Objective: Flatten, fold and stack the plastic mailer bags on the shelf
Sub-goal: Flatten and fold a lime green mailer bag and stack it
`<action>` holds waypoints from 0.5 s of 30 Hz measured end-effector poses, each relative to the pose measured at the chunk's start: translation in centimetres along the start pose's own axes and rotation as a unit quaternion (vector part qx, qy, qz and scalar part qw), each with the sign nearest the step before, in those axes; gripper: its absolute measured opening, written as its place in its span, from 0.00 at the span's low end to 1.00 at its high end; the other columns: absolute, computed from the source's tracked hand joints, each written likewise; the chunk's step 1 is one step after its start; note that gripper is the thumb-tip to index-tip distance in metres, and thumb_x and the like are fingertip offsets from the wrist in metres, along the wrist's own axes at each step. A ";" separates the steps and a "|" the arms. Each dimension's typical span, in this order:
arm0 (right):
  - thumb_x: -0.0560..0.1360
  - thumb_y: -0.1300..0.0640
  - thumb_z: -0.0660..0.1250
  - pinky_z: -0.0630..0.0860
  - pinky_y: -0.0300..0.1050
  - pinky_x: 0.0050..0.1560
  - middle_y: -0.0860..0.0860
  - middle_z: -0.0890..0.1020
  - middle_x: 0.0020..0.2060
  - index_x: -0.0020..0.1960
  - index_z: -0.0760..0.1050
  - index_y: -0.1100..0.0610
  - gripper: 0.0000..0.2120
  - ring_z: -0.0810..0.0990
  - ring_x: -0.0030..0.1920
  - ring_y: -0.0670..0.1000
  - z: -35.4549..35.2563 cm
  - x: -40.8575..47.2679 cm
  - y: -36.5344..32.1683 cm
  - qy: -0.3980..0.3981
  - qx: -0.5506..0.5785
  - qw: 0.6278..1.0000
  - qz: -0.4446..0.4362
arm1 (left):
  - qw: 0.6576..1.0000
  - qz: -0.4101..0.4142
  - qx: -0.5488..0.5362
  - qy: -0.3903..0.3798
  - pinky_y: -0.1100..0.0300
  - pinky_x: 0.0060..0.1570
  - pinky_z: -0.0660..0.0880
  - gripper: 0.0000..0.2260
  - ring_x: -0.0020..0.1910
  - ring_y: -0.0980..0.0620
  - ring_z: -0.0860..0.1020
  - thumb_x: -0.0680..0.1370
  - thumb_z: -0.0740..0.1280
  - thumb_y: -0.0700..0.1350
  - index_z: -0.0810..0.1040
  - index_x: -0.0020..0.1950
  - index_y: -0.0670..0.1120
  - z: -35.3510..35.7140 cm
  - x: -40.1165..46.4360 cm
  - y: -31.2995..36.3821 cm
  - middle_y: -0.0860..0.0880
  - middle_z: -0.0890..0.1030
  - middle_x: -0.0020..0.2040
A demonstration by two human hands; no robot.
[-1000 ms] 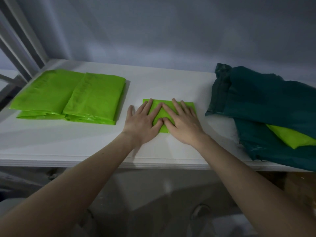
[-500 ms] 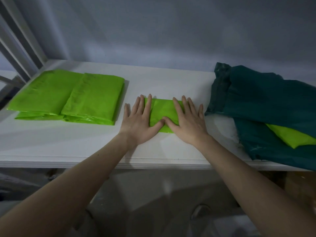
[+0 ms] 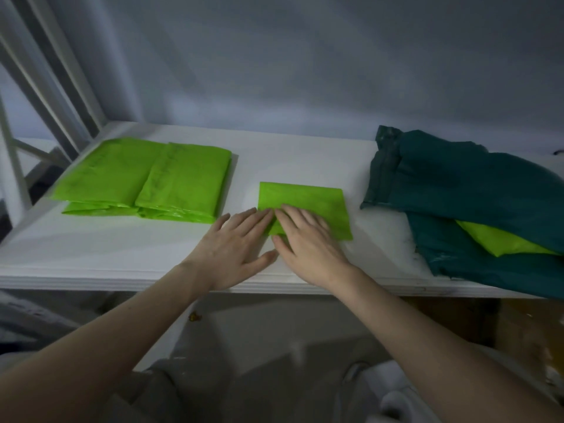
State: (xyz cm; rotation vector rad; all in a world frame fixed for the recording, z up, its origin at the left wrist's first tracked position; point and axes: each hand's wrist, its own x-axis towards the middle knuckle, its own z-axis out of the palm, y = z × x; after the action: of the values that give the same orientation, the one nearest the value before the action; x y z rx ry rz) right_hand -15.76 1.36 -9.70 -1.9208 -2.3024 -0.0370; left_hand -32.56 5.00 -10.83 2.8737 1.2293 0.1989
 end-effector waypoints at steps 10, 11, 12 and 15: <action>0.74 0.45 0.51 0.75 0.52 0.55 0.50 0.77 0.64 0.65 0.74 0.55 0.26 0.76 0.62 0.50 1.3 -1.2 -0.3 0.002 -0.055 0.998 0.003 | 0.998 -0.027 -0.006 -0.050 0.51 0.73 0.50 0.39 0.76 0.57 0.49 0.69 0.33 0.67 0.45 0.77 0.52 1.1 -1.1 -0.2 0.58 0.48 0.77; 0.74 0.45 0.52 0.76 0.52 0.54 0.51 0.77 0.63 0.64 0.75 0.55 0.25 0.77 0.61 0.52 1.5 -1.2 -0.3 0.008 -0.062 0.998 0.005 | 0.998 -0.031 -0.008 -0.046 0.50 0.73 0.50 0.39 0.76 0.57 0.50 0.69 0.34 0.67 0.46 0.77 0.53 1.2 -1.1 -0.2 0.59 0.49 0.77; 0.74 0.44 0.52 0.76 0.52 0.53 0.52 0.78 0.62 0.63 0.75 0.54 0.25 0.77 0.60 0.54 1.5 -1.2 -0.4 0.012 -0.070 0.997 0.007 | 0.999 -0.035 -0.009 -0.041 0.50 0.73 0.51 0.38 0.76 0.56 0.52 0.69 0.35 0.67 0.48 0.77 0.54 1.2 -1.1 -0.2 0.59 0.51 0.77; 0.74 0.43 0.52 0.75 0.51 0.48 0.53 0.79 0.57 0.62 0.76 0.53 0.25 0.76 0.54 0.57 1.4 -1.0 -0.4 0.023 -0.097 0.995 0.022 | 0.999 -0.047 -0.005 -0.012 0.48 0.70 0.56 0.36 0.74 0.53 0.60 0.71 0.39 0.66 0.57 0.76 0.53 1.1 -0.8 0.1 0.56 0.59 0.76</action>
State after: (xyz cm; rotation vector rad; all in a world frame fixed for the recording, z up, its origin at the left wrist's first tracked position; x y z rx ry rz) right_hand -16.12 0.45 -11.20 -2.0351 -2.3015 -0.3085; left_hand -32.84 4.40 -12.03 2.7930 1.3508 0.1685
